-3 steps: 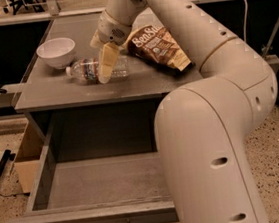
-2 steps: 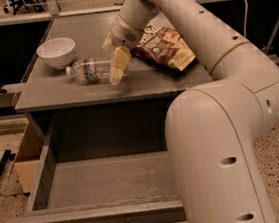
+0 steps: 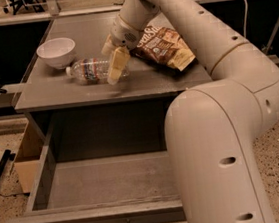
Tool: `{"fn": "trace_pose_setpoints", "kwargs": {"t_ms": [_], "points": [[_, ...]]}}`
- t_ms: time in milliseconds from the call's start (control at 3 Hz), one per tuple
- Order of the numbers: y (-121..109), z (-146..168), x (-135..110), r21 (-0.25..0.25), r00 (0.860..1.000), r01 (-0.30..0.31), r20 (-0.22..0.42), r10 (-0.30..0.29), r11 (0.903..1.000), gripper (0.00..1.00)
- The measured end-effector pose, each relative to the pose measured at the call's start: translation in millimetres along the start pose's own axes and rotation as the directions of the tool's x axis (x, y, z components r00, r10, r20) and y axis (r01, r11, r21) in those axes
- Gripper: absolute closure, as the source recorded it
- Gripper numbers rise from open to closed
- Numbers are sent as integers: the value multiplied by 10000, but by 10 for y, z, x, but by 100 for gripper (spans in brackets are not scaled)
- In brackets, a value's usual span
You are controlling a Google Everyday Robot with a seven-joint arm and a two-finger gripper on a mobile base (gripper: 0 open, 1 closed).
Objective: Place water bottle into top drawer
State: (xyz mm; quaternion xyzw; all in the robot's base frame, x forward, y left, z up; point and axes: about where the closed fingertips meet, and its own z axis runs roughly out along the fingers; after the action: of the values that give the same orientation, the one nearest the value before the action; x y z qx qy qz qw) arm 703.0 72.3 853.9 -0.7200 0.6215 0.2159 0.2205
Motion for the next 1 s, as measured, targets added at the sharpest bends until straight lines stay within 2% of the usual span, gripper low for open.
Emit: {"fn": "trace_pose_setpoints", "kwargs": {"t_ms": [1000], "points": [[0, 0, 0, 0, 10000, 0, 0, 0, 10000, 87]]}}
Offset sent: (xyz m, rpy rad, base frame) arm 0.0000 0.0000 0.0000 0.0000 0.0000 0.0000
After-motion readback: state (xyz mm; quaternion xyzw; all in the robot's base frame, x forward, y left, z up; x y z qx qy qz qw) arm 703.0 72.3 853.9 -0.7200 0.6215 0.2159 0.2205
